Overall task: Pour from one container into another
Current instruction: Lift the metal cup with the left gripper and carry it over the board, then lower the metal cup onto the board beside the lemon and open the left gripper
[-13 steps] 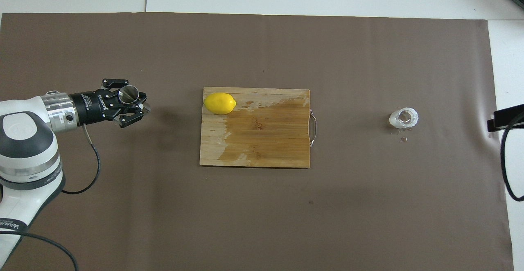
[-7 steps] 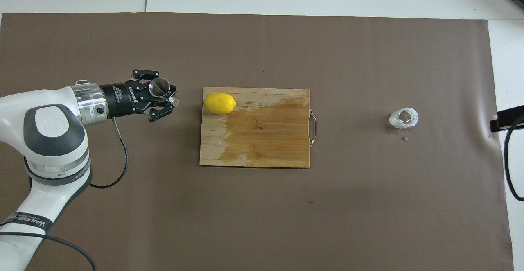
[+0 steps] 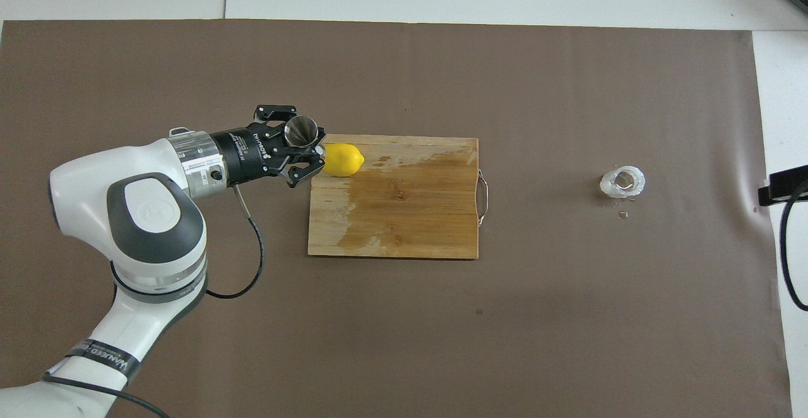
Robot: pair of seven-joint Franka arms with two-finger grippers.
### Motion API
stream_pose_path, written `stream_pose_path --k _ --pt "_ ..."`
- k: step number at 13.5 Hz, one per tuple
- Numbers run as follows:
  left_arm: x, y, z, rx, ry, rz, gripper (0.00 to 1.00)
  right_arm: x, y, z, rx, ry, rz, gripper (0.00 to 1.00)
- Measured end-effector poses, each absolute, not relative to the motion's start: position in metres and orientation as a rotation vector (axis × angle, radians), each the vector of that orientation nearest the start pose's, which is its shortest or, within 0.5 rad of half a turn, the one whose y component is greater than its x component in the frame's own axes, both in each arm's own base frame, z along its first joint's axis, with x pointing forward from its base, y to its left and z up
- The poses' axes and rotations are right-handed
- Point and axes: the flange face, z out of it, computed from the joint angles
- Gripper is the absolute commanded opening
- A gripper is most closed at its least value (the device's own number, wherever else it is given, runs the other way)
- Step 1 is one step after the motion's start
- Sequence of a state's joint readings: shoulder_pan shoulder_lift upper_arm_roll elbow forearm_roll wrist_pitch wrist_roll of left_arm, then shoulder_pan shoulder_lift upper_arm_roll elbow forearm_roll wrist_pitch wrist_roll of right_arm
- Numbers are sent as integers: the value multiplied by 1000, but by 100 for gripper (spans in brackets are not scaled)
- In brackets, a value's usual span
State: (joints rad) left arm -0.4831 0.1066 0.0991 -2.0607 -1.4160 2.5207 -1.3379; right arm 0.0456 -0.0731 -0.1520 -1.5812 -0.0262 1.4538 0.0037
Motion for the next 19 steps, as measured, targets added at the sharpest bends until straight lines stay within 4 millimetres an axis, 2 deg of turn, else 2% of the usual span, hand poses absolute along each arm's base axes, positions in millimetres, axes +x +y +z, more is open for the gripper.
stream_pose_path --k 2,5,8,13,19 --pt "536 -255 417 1081 1911 -628 7 516 -61 648 -3148 176 89 100" --pt "513 -289 414 1010 1937 -611 7 516 -61 647 -3147 176 92 100" --pt "500 -300 412 926 1974 -589 1 516 -61 647 -3147 176 94 100" --pt "484 -318 401 904 2013 -545 0 515 -61 645 -3146 176 100 100" --pt "487 -333 372 900 2064 -530 0 513 -62 645 -3146 176 103 100"
